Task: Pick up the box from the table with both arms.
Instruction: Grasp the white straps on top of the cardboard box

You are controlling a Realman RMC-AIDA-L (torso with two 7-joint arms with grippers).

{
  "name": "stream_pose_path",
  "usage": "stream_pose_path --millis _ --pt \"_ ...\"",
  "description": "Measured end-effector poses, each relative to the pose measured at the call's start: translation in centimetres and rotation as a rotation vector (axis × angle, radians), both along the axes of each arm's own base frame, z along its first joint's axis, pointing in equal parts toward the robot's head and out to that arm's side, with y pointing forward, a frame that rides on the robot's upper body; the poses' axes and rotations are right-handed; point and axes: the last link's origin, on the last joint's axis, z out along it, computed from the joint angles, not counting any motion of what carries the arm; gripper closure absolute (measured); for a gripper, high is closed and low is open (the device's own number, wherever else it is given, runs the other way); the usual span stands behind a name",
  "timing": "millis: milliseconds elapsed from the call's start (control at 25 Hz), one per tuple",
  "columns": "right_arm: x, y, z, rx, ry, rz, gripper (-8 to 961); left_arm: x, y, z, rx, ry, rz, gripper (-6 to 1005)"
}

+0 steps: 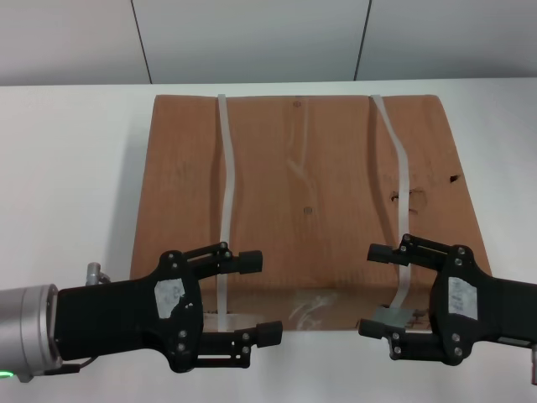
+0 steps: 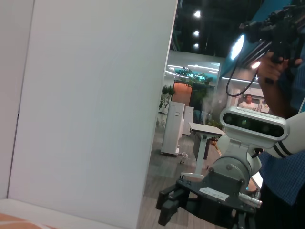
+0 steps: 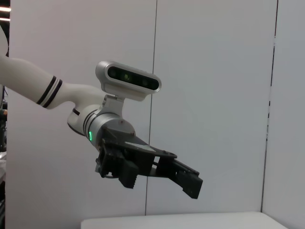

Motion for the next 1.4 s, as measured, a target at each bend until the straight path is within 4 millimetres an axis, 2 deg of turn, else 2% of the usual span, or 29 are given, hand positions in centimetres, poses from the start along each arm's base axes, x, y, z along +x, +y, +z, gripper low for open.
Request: stream_pose_path --millis 400,560,680,800,1040,1200,1280,1400 --pt "-0.5 0.9 -1.7 -0.045 -0.028 -0.005 138 -0.5 -0.1 -0.2 -0.008 0.004 0.02 157" --pt "-0.6 1.0 -1.9 -0.05 -0.019 -0.014 138 -0.5 0.0 -0.3 -0.017 0.003 0.035 157" --pt "-0.3 1.2 -1.5 -0.025 -0.005 -0.047 137 -0.7 0.8 0.2 -0.037 -0.002 0.11 157" --pt "0.8 2.0 -0.6 0.027 0.01 -0.17 137 -1.1 2.1 1.1 -0.033 -0.035 0.223 158" --pt "4.0 4.1 1.6 0.088 0.104 -0.552 137 -2.4 5.3 1.9 -0.111 -0.102 0.524 158" --pt "5.0 5.1 1.7 0.029 0.147 -0.742 138 -4.1 7.4 1.7 -0.201 -0.092 0.734 159" --pt "5.2 5.3 1.8 0.017 0.162 -0.781 138 -4.9 8.1 1.7 -0.217 -0.088 0.815 159" --pt "5.1 5.5 1.7 -0.033 0.202 -0.836 137 -5.4 8.6 1.4 -0.205 -0.084 0.857 159"
